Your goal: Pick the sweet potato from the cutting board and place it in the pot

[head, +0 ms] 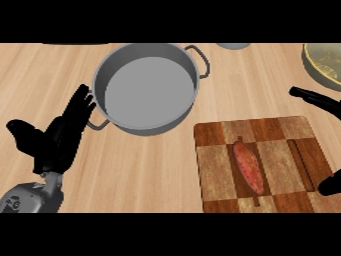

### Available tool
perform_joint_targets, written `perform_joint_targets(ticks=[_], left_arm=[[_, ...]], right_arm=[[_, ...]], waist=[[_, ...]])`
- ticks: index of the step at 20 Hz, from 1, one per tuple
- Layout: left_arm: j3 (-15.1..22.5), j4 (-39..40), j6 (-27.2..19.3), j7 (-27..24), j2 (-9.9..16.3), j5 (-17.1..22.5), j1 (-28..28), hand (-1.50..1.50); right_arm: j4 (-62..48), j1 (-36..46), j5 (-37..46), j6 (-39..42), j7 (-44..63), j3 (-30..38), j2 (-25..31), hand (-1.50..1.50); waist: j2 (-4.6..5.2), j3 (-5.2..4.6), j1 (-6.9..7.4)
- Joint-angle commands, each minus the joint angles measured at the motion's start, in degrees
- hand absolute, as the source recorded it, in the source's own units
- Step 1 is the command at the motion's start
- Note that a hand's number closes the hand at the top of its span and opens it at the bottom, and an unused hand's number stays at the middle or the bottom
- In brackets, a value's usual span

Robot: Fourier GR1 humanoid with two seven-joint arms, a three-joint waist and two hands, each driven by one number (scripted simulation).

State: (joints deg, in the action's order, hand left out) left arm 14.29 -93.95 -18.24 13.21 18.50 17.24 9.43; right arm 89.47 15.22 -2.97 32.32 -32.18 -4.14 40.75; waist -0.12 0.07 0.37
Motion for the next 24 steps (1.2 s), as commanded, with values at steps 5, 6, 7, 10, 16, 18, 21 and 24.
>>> perform_joint_targets(ticks=[5, 6, 7, 10, 16, 18, 21, 24], left_arm=[[1.7, -3.1, -1.4, 1.6, -1.3, -2.2, -1.6, 0.00], [-0.2, 0.3, -0.7, 1.6, -0.6, -1.8, 0.5, 0.00], [-2.3, -1.0, 1.4, 2.5, 1.2, 0.3, 0.0, 0.00], [-1.9, 1.5, 1.7, -0.2, -0.9, -0.7, 0.7, 0.00], [-1.2, -5.5, 1.9, 2.7, -0.5, -2.4, -4.0, 0.00], [-2.8, -4.4, 1.5, 3.9, -2.1, -2.5, -1.6, 0.00], [-3.9, -3.8, 3.9, 2.5, -0.9, -2.6, -3.7, 0.00], [-2.5, -4.5, 2.2, 4.0, -3.2, -4.0, -2.0, 0.00]], right_arm=[[3.8, 5.7, 5.2, 8.9, 0.8, 0.2, 13.8, -1.50], [4.9, 6.9, 3.7, 11.1, 2.7, 0.2, 15.6, -1.50], [6.4, 5.5, 4.6, 11.1, 4.0, -1.3, 15.6, -1.50], [5.5, 9.7, 5.1, 13.6, 9.2, -3.1, 16.5, -1.50], [4.3, 10.0, 12.4, 11.9, 14.6, -9.2, 8.9, -1.50], [8.1, 8.6, 10.5, 14.0, 19.4, -6.4, 8.0, -1.50], [7.4, 7.1, 15.4, 14.2, 18.4, -8.4, 7.5, -1.50], [4.4, 5.6, 22.9, 12.6, 13.0, -10.9, 8.0, -1.50]], waist=[[0.04, -0.11, 0.21], [0.13, -0.15, -0.19], [0.05, -0.14, -0.15], [0.21, -0.16, 0.13], [0.20, -0.07, 0.62], [0.09, -0.09, -0.19], [0.10, -0.08, -0.09], [0.15, -0.04, -0.06]])
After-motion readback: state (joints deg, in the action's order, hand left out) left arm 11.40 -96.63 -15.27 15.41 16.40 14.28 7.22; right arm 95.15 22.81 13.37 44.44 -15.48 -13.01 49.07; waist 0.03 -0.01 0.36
